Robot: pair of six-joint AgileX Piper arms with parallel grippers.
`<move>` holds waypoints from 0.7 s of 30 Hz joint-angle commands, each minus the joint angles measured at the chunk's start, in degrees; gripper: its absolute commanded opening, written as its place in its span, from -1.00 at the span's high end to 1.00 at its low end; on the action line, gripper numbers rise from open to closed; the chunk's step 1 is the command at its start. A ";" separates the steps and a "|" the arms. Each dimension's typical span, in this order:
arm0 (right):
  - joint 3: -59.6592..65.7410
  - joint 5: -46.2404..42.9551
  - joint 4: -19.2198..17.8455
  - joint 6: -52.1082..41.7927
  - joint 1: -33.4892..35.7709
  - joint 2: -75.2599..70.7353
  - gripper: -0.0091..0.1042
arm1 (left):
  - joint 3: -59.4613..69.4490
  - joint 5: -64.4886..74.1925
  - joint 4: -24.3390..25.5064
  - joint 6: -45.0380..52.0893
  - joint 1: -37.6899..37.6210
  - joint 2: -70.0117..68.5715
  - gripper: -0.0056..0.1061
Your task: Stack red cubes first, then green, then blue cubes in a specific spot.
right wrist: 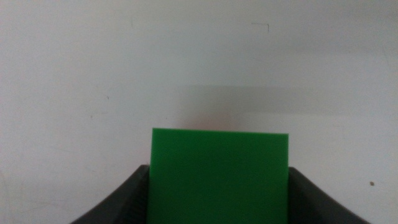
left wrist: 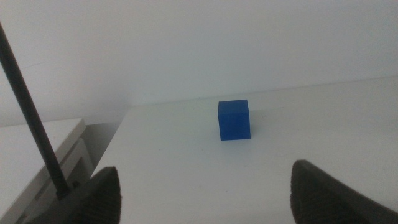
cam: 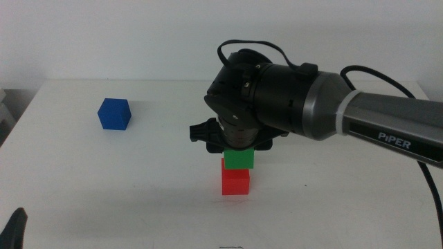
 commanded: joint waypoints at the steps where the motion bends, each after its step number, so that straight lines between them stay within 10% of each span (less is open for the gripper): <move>1: -1.80 -0.56 -2.17 -0.46 0.11 -2.82 0.86 | -0.15 -4.24 0.00 -0.49 -0.03 -1.19 -0.78; 21: -1.80 -1.20 -0.61 -0.52 0.13 -0.90 0.86 | -0.15 -4.24 0.00 -0.49 -0.03 -1.19 -0.78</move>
